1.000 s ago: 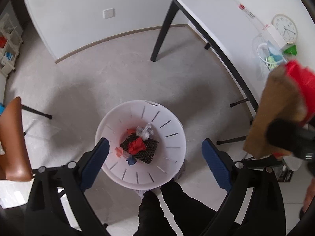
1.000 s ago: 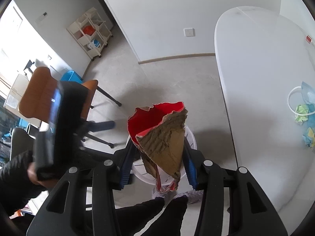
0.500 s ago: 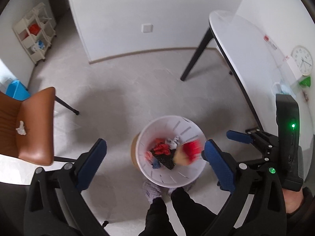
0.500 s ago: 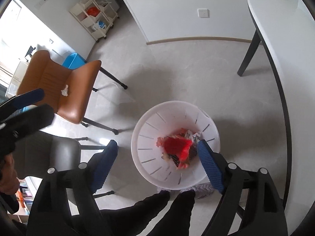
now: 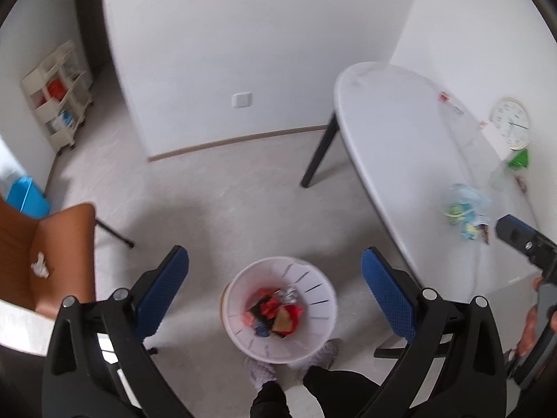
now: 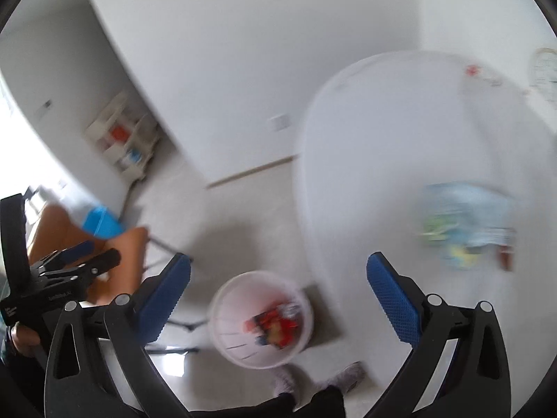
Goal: Collect trash
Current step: 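Move both tools back over the table, then grasp the blue face mask with the right tool while the left tool grasps yellow paper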
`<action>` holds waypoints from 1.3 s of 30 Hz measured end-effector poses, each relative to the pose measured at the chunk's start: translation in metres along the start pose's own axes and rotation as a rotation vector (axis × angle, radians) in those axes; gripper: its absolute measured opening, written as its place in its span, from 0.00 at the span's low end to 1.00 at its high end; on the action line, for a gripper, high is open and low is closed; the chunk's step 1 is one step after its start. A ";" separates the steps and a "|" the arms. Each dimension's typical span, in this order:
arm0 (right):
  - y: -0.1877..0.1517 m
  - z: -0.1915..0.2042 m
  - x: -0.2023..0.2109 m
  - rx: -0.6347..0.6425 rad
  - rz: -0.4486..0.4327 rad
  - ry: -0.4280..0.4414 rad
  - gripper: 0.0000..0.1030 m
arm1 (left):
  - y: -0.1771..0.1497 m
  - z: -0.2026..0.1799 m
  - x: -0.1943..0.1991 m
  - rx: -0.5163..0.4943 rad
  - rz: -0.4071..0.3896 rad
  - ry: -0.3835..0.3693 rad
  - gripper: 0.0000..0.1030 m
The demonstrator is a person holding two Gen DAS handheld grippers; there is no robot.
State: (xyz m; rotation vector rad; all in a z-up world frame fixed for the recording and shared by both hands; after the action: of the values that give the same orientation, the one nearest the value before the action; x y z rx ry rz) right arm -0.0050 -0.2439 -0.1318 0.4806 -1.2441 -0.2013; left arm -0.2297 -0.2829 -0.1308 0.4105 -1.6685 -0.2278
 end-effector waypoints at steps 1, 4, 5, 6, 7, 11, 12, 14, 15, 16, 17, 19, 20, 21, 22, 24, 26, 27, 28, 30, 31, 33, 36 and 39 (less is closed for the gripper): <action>-0.002 -0.019 0.013 -0.026 -0.017 -0.026 0.97 | 0.003 -0.009 0.000 -0.017 -0.003 -0.009 0.92; -0.010 -0.071 0.035 -0.097 -0.047 -0.079 0.97 | 0.011 -0.050 -0.006 -0.073 -0.003 -0.044 0.92; -0.011 -0.088 0.039 -0.118 -0.049 -0.092 0.97 | 0.011 -0.064 -0.009 -0.089 -0.001 -0.053 0.92; -0.014 -0.106 0.041 -0.140 -0.050 -0.104 0.97 | 0.013 -0.079 -0.012 -0.104 0.000 -0.065 0.92; -0.016 -0.128 0.044 -0.168 -0.050 -0.120 0.97 | 0.015 -0.099 -0.017 -0.124 0.003 -0.080 0.92; -0.017 -0.202 0.050 -0.231 -0.039 -0.123 0.97 | 0.022 -0.175 -0.035 -0.203 0.018 -0.124 0.92; -0.019 -0.214 0.053 -0.231 -0.036 -0.118 0.97 | 0.025 -0.199 -0.042 -0.221 0.025 -0.140 0.92; -0.015 -0.247 0.052 -0.201 -0.017 -0.113 0.97 | 0.026 -0.233 -0.053 -0.245 0.037 -0.158 0.92; -0.013 -0.258 0.050 -0.187 -0.008 -0.115 0.97 | 0.027 -0.246 -0.059 -0.252 0.044 -0.155 0.92; -0.008 -0.270 0.045 -0.161 0.008 -0.106 0.97 | 0.028 -0.263 -0.067 -0.263 0.054 -0.149 0.92; -0.006 -0.282 0.040 -0.145 0.024 -0.090 0.97 | 0.028 -0.277 -0.074 -0.269 0.062 -0.142 0.92; -0.002 -0.305 0.027 -0.112 0.068 -0.045 0.97 | 0.027 -0.300 -0.085 -0.271 0.081 -0.129 0.92; 0.001 -0.314 0.019 -0.085 0.091 -0.025 0.97 | 0.026 -0.310 -0.091 -0.271 0.094 -0.133 0.92; 0.003 -0.319 0.014 -0.062 0.110 -0.018 0.97 | 0.025 -0.320 -0.096 -0.270 0.108 -0.134 0.92; 0.006 -0.324 0.006 -0.019 0.135 -0.012 0.96 | 0.023 -0.326 -0.099 -0.271 0.116 -0.132 0.92; 0.012 -0.322 -0.005 0.070 0.167 0.010 0.95 | 0.020 -0.337 -0.105 -0.274 0.121 -0.124 0.92; 0.023 -0.315 -0.019 0.198 0.201 0.046 0.92 | 0.017 -0.345 -0.111 -0.271 0.130 -0.111 0.92; 0.028 -0.312 -0.024 0.251 0.212 0.054 0.91 | 0.015 -0.349 -0.114 -0.269 0.137 -0.106 0.92; 0.035 -0.306 -0.033 0.330 0.229 0.067 0.89 | 0.015 -0.352 -0.116 -0.268 0.140 -0.104 0.92; 0.045 -0.295 -0.046 0.447 0.255 0.082 0.87 | 0.013 -0.358 -0.120 -0.269 0.147 -0.097 0.92; 0.053 -0.288 -0.057 0.510 0.273 0.093 0.86 | 0.012 -0.362 -0.124 -0.272 0.152 -0.088 0.92; 0.064 -0.278 -0.075 0.577 0.309 0.116 0.84 | 0.010 -0.365 -0.129 -0.274 0.162 -0.078 0.91; 0.076 -0.264 -0.111 0.656 0.407 0.140 0.75 | 0.009 -0.370 -0.142 -0.259 0.190 -0.069 0.86; 0.074 -0.255 -0.134 0.690 0.504 0.178 0.62 | 0.007 -0.372 -0.157 -0.241 0.217 -0.064 0.83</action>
State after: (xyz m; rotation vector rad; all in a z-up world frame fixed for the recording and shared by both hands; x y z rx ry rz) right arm 0.1843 -0.0632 -0.2743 0.7340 -1.2000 0.7063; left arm 0.1516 -0.1821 -0.2189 0.0416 -1.7091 -0.2788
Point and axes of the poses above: each gripper's, at about its wrist camera, not at the fingertips, and x roughly against the way its jaws point, z to its left, y to its top, the point moved 6 cm from there along -x, roughly the way its jaws point, and after that the axes turned 10 degrees about z, right-handed, at the moved point
